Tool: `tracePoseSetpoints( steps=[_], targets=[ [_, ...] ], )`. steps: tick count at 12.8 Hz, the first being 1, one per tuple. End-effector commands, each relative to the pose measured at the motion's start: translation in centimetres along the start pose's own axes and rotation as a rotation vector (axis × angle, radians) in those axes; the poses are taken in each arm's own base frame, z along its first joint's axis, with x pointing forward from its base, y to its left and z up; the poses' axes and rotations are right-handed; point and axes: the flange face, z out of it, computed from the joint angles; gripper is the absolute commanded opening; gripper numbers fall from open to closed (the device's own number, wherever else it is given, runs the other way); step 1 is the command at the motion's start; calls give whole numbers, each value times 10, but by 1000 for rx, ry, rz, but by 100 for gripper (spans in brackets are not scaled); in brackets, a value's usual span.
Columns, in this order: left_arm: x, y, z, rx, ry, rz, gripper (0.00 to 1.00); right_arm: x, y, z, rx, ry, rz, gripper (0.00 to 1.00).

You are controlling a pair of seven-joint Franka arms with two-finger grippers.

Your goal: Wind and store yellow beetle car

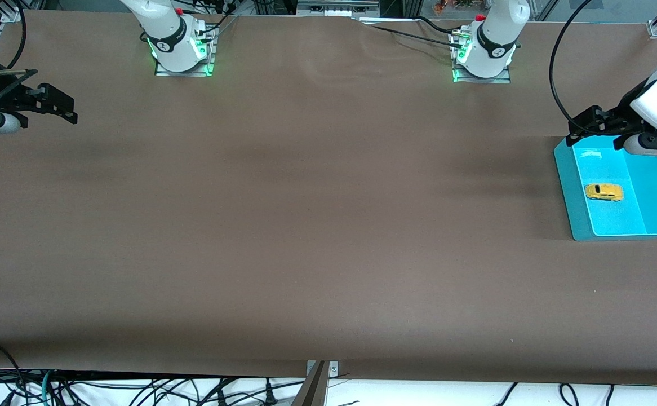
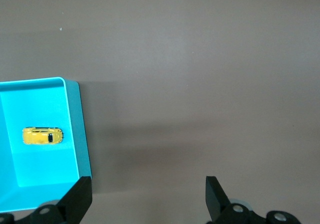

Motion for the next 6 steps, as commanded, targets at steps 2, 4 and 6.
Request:
tracePoseSetpoints(
  steps=[2, 4, 6],
  targets=[
    [-7, 0, -7, 5, -26, -22, 100, 1, -2, -6, 5, -7, 17, 100],
    [-5, 0, -5, 5, -27, -25, 100, 1, -2, -6, 5, -7, 18, 100],
    [-1, -1, -7, 6, -19, -26, 100, 1, -3, -7, 4, -6, 15, 100]
  ],
)
